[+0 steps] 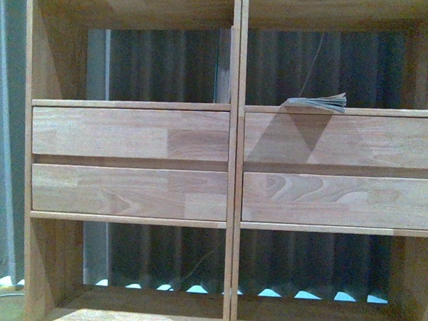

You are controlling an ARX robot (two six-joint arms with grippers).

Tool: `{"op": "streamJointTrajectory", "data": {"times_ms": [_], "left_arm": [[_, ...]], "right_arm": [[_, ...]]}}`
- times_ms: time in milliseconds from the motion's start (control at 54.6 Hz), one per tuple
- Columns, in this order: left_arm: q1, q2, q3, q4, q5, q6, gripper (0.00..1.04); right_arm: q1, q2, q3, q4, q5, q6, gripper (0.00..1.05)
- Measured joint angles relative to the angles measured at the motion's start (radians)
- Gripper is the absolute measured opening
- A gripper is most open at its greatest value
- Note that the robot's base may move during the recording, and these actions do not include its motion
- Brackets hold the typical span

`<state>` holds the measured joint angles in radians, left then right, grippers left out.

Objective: Organize books on shelf

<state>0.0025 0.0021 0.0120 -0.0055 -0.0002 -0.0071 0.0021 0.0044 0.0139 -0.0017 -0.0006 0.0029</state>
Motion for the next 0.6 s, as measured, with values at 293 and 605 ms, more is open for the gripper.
{"op": "streamJointTrajectory", "data": {"times_ms": [293, 605], "left_arm": [[0.0, 0.0, 0.0, 0.0, 0.0, 0.0, 0.97], [0.0, 0.0, 0.0, 0.0, 0.0, 0.0, 0.97]], "right_arm": [[0.0, 0.0, 0.0, 0.0, 0.0, 0.0, 0.98], [0.0, 0.0, 0.0, 0.0, 0.0, 0.0, 0.98]]}}
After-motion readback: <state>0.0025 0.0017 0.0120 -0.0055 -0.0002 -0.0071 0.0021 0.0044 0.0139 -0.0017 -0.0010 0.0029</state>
